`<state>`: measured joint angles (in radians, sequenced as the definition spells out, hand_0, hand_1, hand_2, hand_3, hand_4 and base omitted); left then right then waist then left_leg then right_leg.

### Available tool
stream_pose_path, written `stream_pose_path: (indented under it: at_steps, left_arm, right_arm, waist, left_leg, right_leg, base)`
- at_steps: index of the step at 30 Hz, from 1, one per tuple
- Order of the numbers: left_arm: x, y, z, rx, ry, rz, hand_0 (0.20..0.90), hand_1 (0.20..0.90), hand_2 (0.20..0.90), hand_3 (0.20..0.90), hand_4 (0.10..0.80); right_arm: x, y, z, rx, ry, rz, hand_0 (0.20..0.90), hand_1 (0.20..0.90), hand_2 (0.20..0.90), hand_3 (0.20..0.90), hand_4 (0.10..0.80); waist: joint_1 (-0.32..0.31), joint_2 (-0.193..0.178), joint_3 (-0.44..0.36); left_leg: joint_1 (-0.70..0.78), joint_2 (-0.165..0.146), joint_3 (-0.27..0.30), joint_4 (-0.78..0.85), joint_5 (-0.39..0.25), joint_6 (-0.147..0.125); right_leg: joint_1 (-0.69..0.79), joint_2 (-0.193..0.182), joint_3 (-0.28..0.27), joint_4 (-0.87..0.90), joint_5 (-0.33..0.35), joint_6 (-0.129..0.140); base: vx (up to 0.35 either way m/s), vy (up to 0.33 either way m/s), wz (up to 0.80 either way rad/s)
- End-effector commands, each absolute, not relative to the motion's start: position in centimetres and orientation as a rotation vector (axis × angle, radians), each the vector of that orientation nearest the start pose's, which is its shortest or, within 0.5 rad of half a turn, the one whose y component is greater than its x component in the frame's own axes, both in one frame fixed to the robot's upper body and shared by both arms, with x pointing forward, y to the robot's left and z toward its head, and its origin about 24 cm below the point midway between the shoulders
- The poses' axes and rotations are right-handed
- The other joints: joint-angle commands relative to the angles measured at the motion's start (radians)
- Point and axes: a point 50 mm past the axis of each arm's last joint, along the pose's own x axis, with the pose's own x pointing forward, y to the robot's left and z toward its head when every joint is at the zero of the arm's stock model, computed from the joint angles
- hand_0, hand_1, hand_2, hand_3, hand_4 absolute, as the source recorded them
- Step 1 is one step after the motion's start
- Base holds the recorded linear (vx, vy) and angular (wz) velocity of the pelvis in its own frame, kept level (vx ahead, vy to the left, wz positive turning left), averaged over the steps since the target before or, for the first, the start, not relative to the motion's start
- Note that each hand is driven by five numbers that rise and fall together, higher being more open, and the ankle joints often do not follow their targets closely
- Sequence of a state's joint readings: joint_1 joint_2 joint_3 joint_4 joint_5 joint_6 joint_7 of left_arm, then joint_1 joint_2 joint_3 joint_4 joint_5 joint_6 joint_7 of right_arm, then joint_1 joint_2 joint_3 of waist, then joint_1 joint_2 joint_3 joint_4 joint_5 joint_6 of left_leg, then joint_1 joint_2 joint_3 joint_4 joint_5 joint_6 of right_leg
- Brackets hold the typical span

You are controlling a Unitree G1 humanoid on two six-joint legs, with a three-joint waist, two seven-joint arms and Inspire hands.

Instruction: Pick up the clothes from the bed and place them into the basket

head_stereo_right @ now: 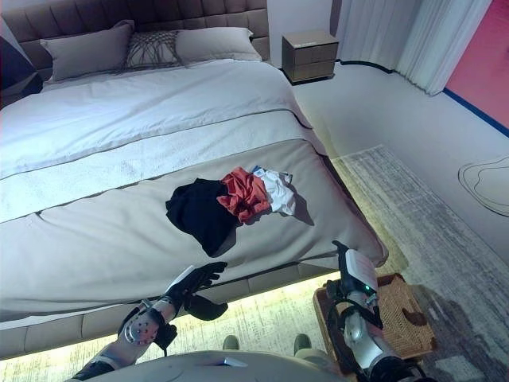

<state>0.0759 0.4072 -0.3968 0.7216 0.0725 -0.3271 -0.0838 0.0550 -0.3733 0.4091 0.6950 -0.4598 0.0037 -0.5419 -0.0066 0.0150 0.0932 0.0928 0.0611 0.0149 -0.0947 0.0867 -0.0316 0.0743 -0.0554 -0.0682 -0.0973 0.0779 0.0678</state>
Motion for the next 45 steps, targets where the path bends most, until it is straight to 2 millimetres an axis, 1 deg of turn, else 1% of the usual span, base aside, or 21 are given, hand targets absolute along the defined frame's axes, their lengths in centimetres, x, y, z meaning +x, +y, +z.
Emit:
stream_pose_path:
  at_steps: [1,4,11,18,25,32,35,37,39,40,41,42,43,44,45]
  left_arm:
    - [20.9,20.0,-6.4,0.545,0.316,-0.397,0.900,0.900,0.900,0.900,0.800]
    - [20.8,20.1,-6.4,0.503,0.325,-0.395,0.900,0.900,0.900,0.900,0.800]
    - [20.5,20.1,-6.6,0.493,0.344,-0.410,0.900,0.900,0.900,0.900,0.800]
    - [20.0,20.2,-6.8,0.480,0.361,-0.424,0.900,0.900,0.900,0.900,0.800]
    - [19.4,20.4,-7.0,0.474,0.383,-0.438,0.900,0.900,0.900,0.900,0.800]
    - [19.6,20.5,-6.6,0.480,0.373,-0.437,0.900,0.900,0.900,0.900,0.800]
    - [19.5,20.4,-6.6,0.491,0.374,-0.446,0.900,0.900,0.900,0.900,0.800]
    - [19.7,20.2,-6.5,0.498,0.367,-0.458,0.900,0.900,0.900,0.900,0.800]
    - [20.1,19.9,-6.3,0.502,0.346,-0.466,0.900,0.900,0.900,0.900,0.800]
    - [20.3,19.8,-6.1,0.504,0.335,-0.466,0.900,0.900,0.900,0.900,0.800]
    - [21.0,19.6,-5.7,0.505,0.304,-0.466,0.900,0.900,0.900,0.900,0.800]
    - [21.5,19.4,-5.3,0.505,0.283,-0.463,0.900,0.900,0.900,0.900,0.800]
    - [22.5,19.1,-4.4,0.500,0.228,-0.454,0.900,0.900,0.900,0.900,0.800]
    - [22.9,19.0,-4.0,0.493,0.206,-0.447,0.900,0.900,0.900,0.900,0.800]
    - [23.5,18.8,-3.4,0.476,0.169,-0.440,0.900,0.900,0.900,0.900,0.800]
  right_arm:
    - [21.5,-21.7,-6.9,-1.086,0.294,-0.076,0.900,0.900,0.900,0.900,0.800]
    - [21.5,-21.8,-6.9,-1.082,0.298,-0.080,0.900,0.900,0.900,0.900,0.800]
    - [21.6,-21.9,-6.9,-1.040,0.329,-0.067,0.900,0.900,0.900,0.900,0.800]
    - [22.3,-22.1,-6.0,-0.999,0.306,-0.069,0.900,0.900,0.900,0.900,0.800]
    - [23.9,-22.2,-4.2,-0.972,0.232,-0.092,0.900,0.900,0.900,0.900,0.800]
    - [25.6,-22.5,-2.3,-0.931,0.177,-0.131,0.900,0.900,0.900,0.900,0.800]
    - [27.0,-22.8,-0.6,-0.932,0.122,-0.163,0.900,0.900,0.900,0.900,0.800]
    - [28.4,-23.4,0.9,-0.939,0.081,-0.193,0.900,0.900,0.900,0.900,0.800]
    - [30.4,-23.9,3.2,-0.944,0.036,-0.229,0.900,0.900,0.900,0.900,0.800]
    - [30.9,-24.0,3.8,-0.946,0.023,-0.239,0.900,0.900,0.900,0.900,0.800]
    - [32.4,-24.2,5.8,-0.952,-0.021,-0.274,0.900,0.900,0.900,0.900,0.800]
    - [33.4,-24.2,7.3,-0.954,-0.053,-0.295,0.900,0.900,0.900,0.900,0.800]
    - [35.1,-24.3,10.1,-0.953,-0.115,-0.342,0.900,0.900,0.900,0.900,0.800]
    - [35.6,-24.5,11.2,-0.958,-0.142,-0.363,0.900,0.900,0.900,0.900,0.800]
    - [36.3,-24.9,13.0,-0.972,-0.177,-0.400,0.900,0.900,0.900,0.900,0.800]
  waist:
    - [-0.002,-0.021,0.014]
    - [-0.001,-0.020,0.017]
    - [-0.001,-0.019,0.023]
    - [0.002,-0.020,0.036]
    - [0.017,-0.023,0.040]
    - [0.037,-0.023,0.049]
    - [0.053,-0.019,0.063]
    - [0.065,-0.012,0.078]
    - [0.076,-0.002,0.100]
    - [0.078,0.001,0.110]
    - [0.084,0.008,0.141]
    - [0.088,0.013,0.162]
    - [0.095,0.023,0.215]
    - [0.099,0.028,0.236]
    - [0.108,0.036,0.268]
  left_leg:
    - [0.042,-0.040,-0.024,0.007,-0.101,0.036]
    - [0.042,-0.040,-0.023,0.007,-0.101,0.037]
    - [0.043,-0.040,-0.022,0.007,-0.103,0.037]
    - [0.042,-0.040,-0.028,0.007,-0.099,0.038]
    - [0.038,-0.040,-0.038,0.007,-0.098,0.034]
    - [0.036,-0.040,-0.047,0.007,-0.095,0.031]
    - [0.030,-0.039,-0.056,0.007,-0.088,0.030]
    - [0.017,-0.039,-0.067,0.007,-0.080,0.028]
    - [-0.003,-0.038,-0.078,0.007,-0.075,0.025]
    - [-0.011,-0.038,-0.081,0.009,-0.072,0.024]
    - [-0.041,-0.040,-0.090,0.021,-0.064,0.021]
    - [-0.066,-0.043,-0.097,0.037,-0.061,0.018]
    - [-0.127,-0.050,-0.109,0.080,-0.055,0.013]
    - [-0.153,-0.052,-0.112,0.098,-0.053,0.011]
    - [-0.193,-0.056,-0.113,0.124,-0.050,0.007]
  right_leg:
    - [0.062,-0.019,0.005,0.012,-0.035,0.015]
    - [0.062,-0.019,0.004,0.012,-0.035,0.014]
    - [0.063,-0.018,0.005,0.015,-0.040,0.012]
    - [0.063,-0.015,0.000,0.021,-0.044,0.006]
    - [0.067,-0.014,-0.012,0.016,-0.049,0.003]
    - [0.070,-0.015,-0.033,0.021,-0.056,-0.003]
    - [0.061,-0.017,-0.044,0.042,-0.065,-0.008]
    - [0.042,-0.018,-0.054,0.063,-0.072,-0.014]
    - [0.009,-0.018,-0.062,0.098,-0.088,-0.022]
    - [-0.003,-0.019,-0.064,0.108,-0.091,-0.024]
    - [-0.037,-0.023,-0.071,0.136,-0.095,-0.030]
    - [-0.064,-0.026,-0.076,0.157,-0.099,-0.035]
    - [-0.116,-0.032,-0.085,0.199,-0.106,-0.043]
    - [-0.140,-0.035,-0.091,0.219,-0.111,-0.046]
    - [-0.177,-0.040,-0.099,0.250,-0.120,-0.049]
  base:
    - [0.000,0.000,0.00]
    - [0.000,0.000,0.00]
    - [0.000,0.000,0.00]
    - [0.000,0.000,0.00]
    - [0.011,-0.006,0.05]
    - [0.029,-0.016,0.05]
    - [0.064,-0.019,0.06]
    - [0.012,0.001,0.10]
    - [-0.010,0.020,0.14]
    - [-0.109,0.041,0.08]
    - [-0.187,0.044,0.05]
    - [-0.349,0.060,0.15]
    - [-0.300,0.043,0.26]
    - [-0.329,0.041,0.29]
    - [-0.195,0.023,0.25]
